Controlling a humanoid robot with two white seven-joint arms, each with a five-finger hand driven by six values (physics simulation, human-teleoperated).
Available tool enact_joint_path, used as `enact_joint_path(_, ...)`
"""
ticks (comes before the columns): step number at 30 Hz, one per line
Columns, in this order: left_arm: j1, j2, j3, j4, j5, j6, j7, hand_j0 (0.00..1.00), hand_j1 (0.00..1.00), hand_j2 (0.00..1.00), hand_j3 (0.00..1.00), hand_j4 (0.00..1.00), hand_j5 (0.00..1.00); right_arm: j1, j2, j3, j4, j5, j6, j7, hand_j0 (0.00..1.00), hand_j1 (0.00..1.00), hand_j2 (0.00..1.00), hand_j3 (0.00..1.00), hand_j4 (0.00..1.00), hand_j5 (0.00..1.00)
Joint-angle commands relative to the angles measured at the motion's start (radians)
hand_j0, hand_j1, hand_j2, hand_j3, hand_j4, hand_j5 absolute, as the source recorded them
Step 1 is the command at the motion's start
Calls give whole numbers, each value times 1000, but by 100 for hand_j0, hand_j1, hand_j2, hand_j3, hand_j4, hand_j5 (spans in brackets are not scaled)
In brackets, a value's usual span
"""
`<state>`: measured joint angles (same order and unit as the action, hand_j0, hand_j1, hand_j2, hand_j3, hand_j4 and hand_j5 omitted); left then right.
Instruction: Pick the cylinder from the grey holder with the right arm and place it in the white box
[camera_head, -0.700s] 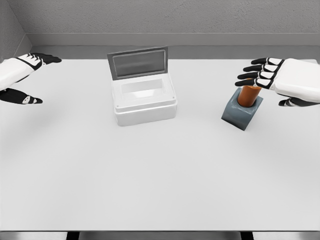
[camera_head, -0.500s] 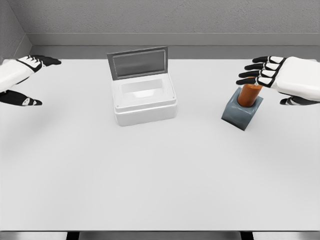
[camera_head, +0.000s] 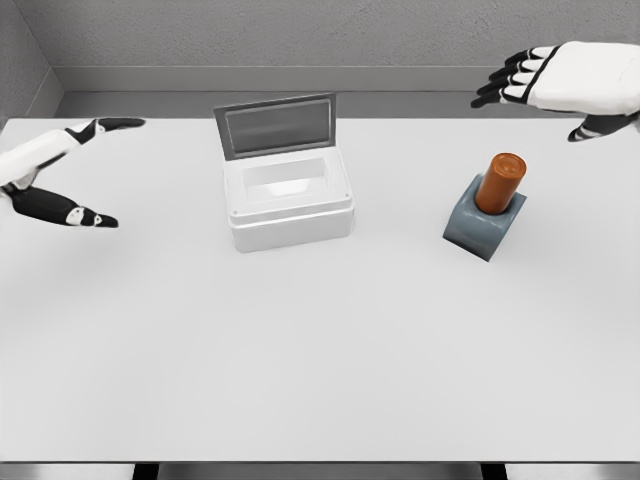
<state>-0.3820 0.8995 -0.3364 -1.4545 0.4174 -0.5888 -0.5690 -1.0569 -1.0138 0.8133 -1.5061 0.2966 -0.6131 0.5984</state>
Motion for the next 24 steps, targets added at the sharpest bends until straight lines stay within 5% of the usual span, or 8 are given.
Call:
enact_joint_path(1, 0, -11, -6, -55, 182, 72, -42, 100, 100, 100, 100, 100, 100, 0, 50, 7, 21, 56, 2, 12, 100, 100, 100, 100, 100, 100)
enact_joint_path(5, -28, -46, -7, -53, 373, 305, -42, 100, 100, 100, 100, 100, 100, -46, 72, 90, 90, 131, 2, 12, 100, 100, 100, 100, 100, 100)
enact_joint_path(8, -28, -62, -4, -41, 371, 304, -42, 100, 100, 100, 100, 100, 100, -46, 86, 130, 158, 153, 2, 12, 100, 100, 100, 100, 100, 100)
enact_joint_path(15, -26, -96, -18, 20, 368, 310, -42, 100, 100, 100, 100, 100, 100, -28, 84, 182, 70, 150, 2, 12, 99, 99, 99, 99, 99, 99)
enact_joint_path(24, -28, -103, -27, 57, 365, 333, -42, 100, 100, 100, 100, 100, 100, -28, 96, 184, 50, 157, 2, 12, 98, 98, 98, 98, 98, 98)
